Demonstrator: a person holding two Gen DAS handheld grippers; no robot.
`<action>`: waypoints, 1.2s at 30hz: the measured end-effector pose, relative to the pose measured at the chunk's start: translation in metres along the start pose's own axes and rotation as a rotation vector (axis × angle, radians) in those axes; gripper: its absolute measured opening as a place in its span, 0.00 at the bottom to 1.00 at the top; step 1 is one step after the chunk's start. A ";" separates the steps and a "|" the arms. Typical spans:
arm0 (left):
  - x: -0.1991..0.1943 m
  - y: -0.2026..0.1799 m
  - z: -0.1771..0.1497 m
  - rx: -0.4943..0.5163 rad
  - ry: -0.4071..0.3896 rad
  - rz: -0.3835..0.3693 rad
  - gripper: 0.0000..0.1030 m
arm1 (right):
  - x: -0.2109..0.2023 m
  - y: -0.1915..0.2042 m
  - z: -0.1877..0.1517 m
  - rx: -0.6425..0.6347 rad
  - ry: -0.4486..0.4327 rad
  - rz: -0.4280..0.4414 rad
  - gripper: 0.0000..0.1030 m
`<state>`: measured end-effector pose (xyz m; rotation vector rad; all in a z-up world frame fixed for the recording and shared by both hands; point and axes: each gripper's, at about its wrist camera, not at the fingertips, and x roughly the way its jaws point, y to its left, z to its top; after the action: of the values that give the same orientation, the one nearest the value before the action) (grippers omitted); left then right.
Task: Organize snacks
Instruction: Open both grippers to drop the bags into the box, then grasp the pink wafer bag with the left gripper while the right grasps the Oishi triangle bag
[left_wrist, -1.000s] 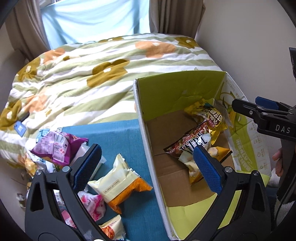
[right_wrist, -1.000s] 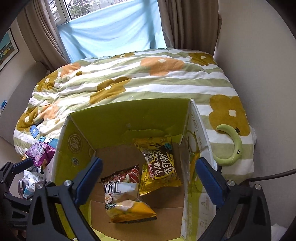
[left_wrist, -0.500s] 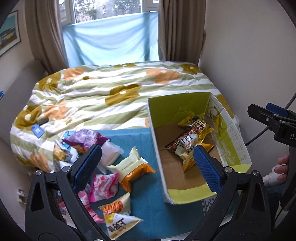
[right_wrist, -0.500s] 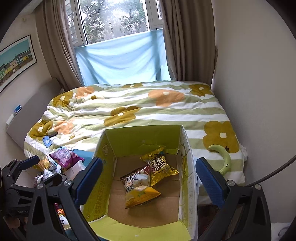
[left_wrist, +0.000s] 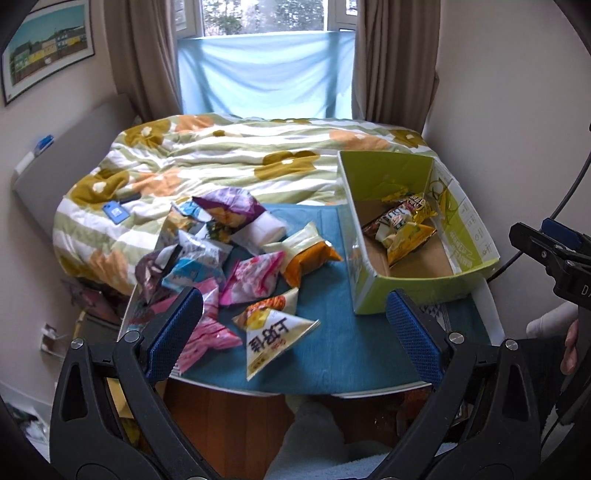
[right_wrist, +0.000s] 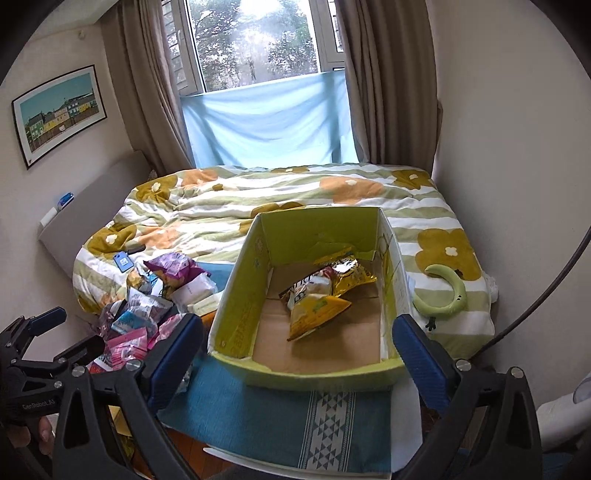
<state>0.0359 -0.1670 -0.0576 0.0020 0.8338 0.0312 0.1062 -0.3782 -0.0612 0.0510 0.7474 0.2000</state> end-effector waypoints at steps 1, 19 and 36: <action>-0.004 0.008 -0.007 -0.015 0.004 0.012 0.96 | -0.005 0.005 -0.006 -0.018 -0.010 0.003 0.99; 0.043 0.156 -0.035 -0.216 0.158 0.009 0.96 | 0.041 0.138 -0.042 -0.063 0.062 0.173 0.99; 0.219 0.201 -0.078 -0.411 0.392 -0.230 0.96 | 0.178 0.196 -0.087 0.013 0.372 0.098 0.99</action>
<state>0.1200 0.0394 -0.2691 -0.4999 1.2018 -0.0149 0.1427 -0.1526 -0.2215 0.0632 1.1184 0.3027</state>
